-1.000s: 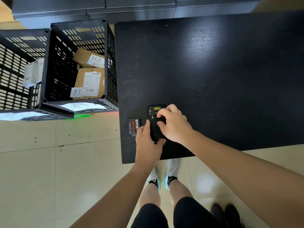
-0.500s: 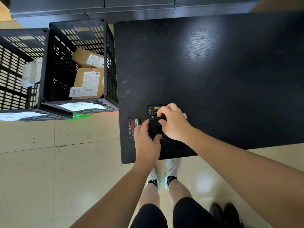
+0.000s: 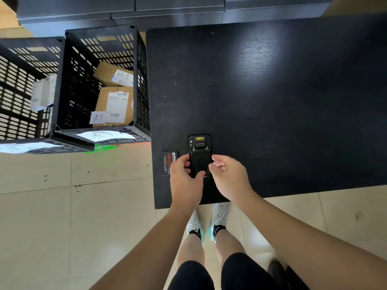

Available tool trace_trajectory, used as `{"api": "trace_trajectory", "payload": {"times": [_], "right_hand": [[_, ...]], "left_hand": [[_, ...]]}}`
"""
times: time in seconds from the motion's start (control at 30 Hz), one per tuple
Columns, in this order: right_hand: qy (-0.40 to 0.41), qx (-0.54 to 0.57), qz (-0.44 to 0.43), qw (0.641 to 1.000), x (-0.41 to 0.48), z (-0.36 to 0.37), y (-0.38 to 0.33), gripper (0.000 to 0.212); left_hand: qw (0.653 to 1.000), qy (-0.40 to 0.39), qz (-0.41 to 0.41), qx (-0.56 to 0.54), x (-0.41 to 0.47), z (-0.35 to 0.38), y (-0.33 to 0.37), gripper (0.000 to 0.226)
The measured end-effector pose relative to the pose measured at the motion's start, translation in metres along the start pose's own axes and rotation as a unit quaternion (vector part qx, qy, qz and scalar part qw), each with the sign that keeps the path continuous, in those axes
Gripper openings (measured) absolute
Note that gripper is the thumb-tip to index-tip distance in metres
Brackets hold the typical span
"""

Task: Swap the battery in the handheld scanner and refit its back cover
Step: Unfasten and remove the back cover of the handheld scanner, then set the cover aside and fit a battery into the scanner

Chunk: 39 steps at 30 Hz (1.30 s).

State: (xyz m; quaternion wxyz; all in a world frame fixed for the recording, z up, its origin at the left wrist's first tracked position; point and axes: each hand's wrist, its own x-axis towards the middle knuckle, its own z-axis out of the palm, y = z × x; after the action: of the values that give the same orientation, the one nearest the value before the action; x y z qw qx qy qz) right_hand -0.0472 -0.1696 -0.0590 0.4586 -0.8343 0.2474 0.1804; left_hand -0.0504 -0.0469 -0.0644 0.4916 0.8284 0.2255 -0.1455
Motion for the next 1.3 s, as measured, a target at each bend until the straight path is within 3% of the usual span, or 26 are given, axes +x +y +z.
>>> {"api": "trace_trajectory", "payload": {"times": [0.23, 0.53, 0.9, 1.3], "right_hand": [[0.036, 0.058, 0.001, 0.998, 0.005, -0.001, -0.009, 0.021], [0.082, 0.075, 0.013, 0.994, 0.020, -0.057, -0.002, 0.029], [0.077, -0.004, 0.044, 0.996, 0.029, -0.085, 0.058, 0.037], [0.118, -0.080, -0.003, 0.990, 0.026, -0.067, 0.071, 0.039]], "left_hand": [[1.000, 0.018, 0.014, -0.017, -0.002, 0.001, 0.004, 0.050], [0.999, -0.008, 0.035, -0.034, -0.010, 0.036, 0.046, 0.048], [0.997, -0.075, 0.003, 0.014, -0.033, 0.099, 0.045, 0.048], [0.981, -0.131, 0.078, 0.120, -0.048, 0.102, 0.035, 0.055]]}}
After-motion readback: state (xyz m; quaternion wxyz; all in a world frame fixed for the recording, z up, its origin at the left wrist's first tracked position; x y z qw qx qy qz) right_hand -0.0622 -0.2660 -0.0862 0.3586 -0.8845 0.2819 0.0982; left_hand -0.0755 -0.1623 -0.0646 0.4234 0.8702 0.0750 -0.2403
